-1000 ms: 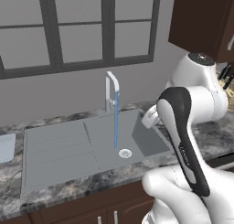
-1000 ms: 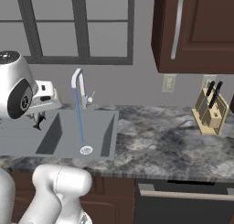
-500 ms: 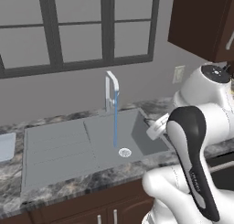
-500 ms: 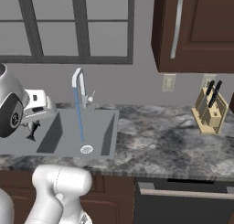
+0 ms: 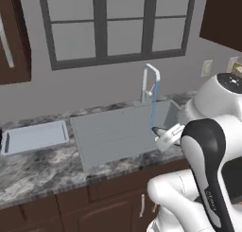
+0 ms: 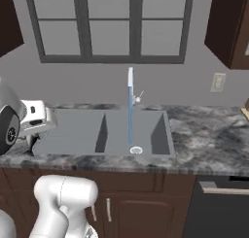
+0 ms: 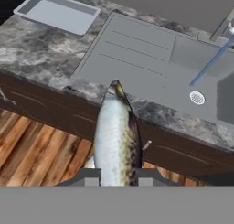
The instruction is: Take the fish out of the fridge, briefly rinse it in the sink, and place it on the tray next to the sink.
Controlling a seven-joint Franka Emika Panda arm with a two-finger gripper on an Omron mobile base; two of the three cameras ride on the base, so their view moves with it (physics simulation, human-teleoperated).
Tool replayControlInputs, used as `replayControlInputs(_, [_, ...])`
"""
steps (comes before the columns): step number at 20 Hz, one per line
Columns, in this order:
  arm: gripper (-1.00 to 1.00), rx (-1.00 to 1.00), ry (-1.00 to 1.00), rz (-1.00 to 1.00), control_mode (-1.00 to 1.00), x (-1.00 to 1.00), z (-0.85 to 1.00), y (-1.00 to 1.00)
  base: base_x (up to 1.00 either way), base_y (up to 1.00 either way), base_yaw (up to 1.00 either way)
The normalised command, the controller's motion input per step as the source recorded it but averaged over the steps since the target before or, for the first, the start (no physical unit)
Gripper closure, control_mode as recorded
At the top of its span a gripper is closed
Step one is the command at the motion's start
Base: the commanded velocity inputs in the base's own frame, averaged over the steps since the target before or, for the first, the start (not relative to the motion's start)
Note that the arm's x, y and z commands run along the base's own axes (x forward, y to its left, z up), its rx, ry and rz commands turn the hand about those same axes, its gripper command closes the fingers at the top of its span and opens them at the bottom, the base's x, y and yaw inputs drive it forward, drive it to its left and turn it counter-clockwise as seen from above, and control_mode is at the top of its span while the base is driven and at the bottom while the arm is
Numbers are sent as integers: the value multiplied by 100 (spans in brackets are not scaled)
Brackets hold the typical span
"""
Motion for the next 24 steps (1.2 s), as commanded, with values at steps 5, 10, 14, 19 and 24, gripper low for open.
replayControlInputs(5, [100,0,0,0,100,0,0,0,35,100,-7])
replayControlInputs(10, [100,0,0,0,100,0,0,0,80,82,-10])
replayControlInputs(14, [100,0,0,0,-100,42,-2,0,44,18,-4])
replayControlInputs(19, [100,12,3,14,-100,100,-9,12,0,0,0])
replayControlInputs(24, [100,30,12,25,-100,100,-30,18,0,0,0])
